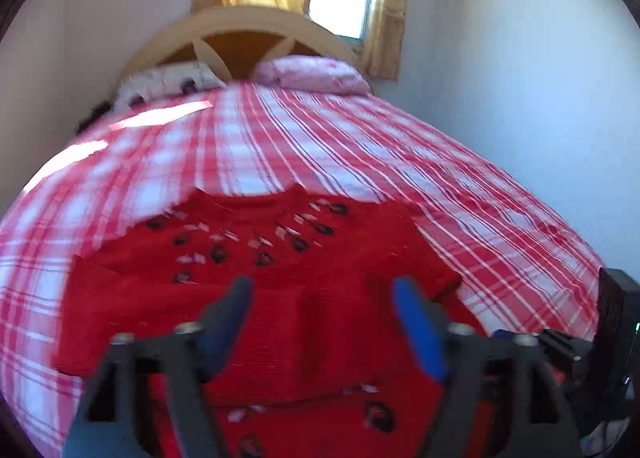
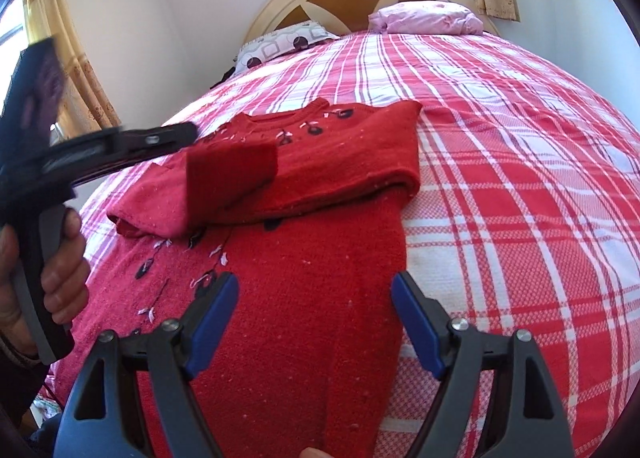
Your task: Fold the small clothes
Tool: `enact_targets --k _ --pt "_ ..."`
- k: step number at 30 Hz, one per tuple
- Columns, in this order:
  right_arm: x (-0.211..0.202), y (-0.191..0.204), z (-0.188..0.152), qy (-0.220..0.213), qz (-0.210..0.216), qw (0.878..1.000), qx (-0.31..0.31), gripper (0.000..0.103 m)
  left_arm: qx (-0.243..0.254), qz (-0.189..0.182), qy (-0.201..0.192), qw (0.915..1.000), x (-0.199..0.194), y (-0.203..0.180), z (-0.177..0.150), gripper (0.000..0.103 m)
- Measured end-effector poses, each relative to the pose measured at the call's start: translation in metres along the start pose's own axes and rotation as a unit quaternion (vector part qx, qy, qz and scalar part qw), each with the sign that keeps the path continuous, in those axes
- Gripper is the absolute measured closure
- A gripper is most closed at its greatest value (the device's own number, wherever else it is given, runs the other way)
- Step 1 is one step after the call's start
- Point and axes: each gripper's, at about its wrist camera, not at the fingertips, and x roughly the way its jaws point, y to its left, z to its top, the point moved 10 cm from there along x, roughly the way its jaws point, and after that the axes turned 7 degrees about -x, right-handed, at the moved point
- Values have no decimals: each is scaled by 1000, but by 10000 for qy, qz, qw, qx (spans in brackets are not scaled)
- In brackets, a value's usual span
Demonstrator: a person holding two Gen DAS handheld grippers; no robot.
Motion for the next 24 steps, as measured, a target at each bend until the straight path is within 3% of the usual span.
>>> enact_targets --k 2,5,7,9,12,14,17,20,24 --pt "-1 -2 0 -8 9 10000 64 21 -22 179 -255 9995 -14 27 3 20" --pt "-6 -2 4 -40 -45 10000 75 21 -133 1052 -413 9935 -23 85 0 20" --pt "-9 3 9 -47 -26 10000 9 21 -325 1543 -225 9872 -21 123 -12 20" --pt "-9 13 19 3 125 9999 -62 21 -670 1753 29 9822 -17 154 -29 20" --pt "0 24 30 135 440 9989 58 22 -1234 1746 319 9764 -10 184 -51 20" --pt "16 31 39 354 720 9962 330 28 -1518 1609 329 9747 -11 191 -54 20" --pt "41 35 42 646 730 9938 527 39 -1575 1594 311 9741 -13 195 -58 20" --pt "62 42 39 960 921 9885 716 40 -1750 1528 576 9709 -1 196 -70 20" --pt "80 39 31 1184 720 9872 793 46 -1956 1407 631 9685 1 197 -73 20"
